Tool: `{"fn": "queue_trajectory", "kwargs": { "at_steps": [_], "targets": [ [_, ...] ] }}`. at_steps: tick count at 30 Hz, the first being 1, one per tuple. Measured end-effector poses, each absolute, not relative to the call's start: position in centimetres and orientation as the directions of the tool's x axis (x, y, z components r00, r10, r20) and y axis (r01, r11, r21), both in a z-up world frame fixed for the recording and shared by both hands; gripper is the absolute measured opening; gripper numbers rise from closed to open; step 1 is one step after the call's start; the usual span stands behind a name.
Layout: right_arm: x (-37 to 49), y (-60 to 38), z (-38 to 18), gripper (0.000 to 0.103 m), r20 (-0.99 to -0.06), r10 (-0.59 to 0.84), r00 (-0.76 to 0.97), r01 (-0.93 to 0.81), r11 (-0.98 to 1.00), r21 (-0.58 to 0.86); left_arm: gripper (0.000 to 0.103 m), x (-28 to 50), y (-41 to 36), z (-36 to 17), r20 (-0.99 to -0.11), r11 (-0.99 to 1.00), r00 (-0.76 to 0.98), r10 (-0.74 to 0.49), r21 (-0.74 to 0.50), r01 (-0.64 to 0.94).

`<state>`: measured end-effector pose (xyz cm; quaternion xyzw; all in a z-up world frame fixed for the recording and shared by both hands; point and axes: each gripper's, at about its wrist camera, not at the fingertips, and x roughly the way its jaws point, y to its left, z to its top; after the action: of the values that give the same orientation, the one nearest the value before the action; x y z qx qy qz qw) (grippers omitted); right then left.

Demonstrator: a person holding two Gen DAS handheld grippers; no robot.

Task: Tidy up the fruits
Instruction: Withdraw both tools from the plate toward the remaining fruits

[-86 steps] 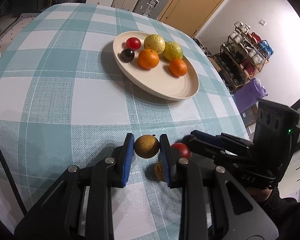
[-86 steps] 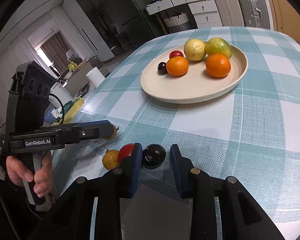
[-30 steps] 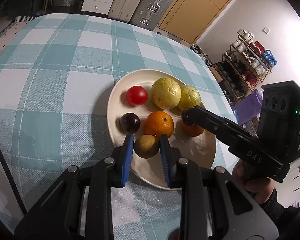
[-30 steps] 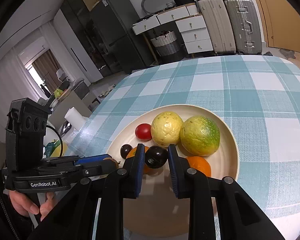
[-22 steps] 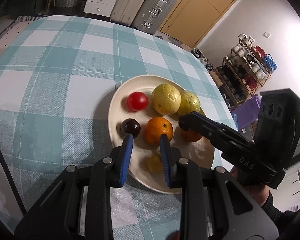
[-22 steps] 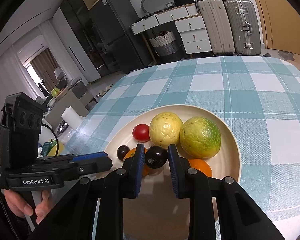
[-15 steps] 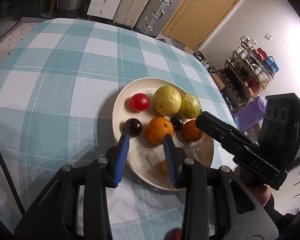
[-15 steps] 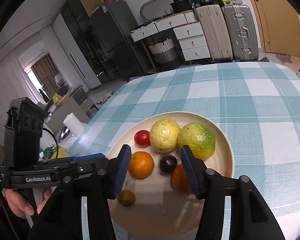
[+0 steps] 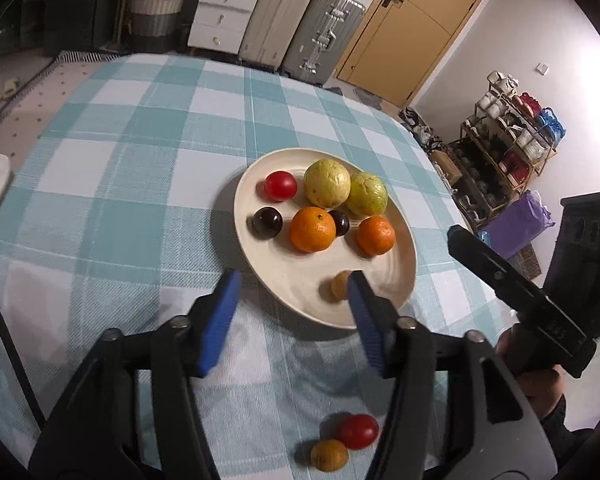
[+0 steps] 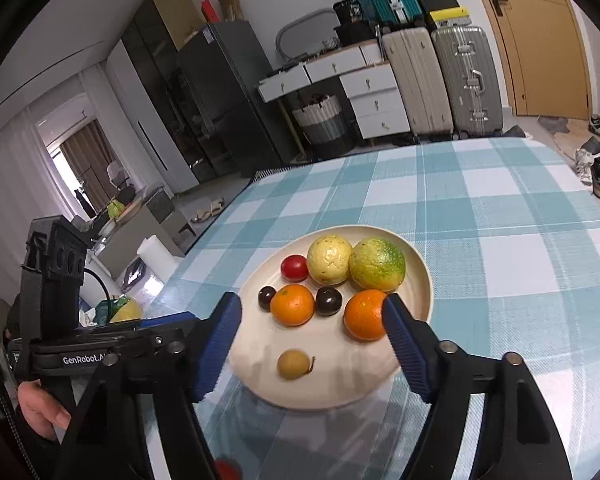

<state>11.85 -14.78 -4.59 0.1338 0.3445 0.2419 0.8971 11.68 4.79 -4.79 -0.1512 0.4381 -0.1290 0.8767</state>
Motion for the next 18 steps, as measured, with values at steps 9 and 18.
{"fn": "queue_trajectory", "kwargs": {
  "at_steps": [9,18],
  "targets": [
    [8.1,-15.4,-3.0,0.085,-0.523,0.516,0.679,-0.344,0.852,0.395,0.08,7.8,4.9,-2.0,-0.711,0.946,0.644,-0.284,-0.319,0.065],
    [4.8,-15.3,-2.3,0.089,-0.519,0.515,0.682,-0.362,0.855,0.372,0.085,4.2,5.0,-0.7,-0.71,0.966,0.678,-0.192,-0.257,0.005]
  ]
}}
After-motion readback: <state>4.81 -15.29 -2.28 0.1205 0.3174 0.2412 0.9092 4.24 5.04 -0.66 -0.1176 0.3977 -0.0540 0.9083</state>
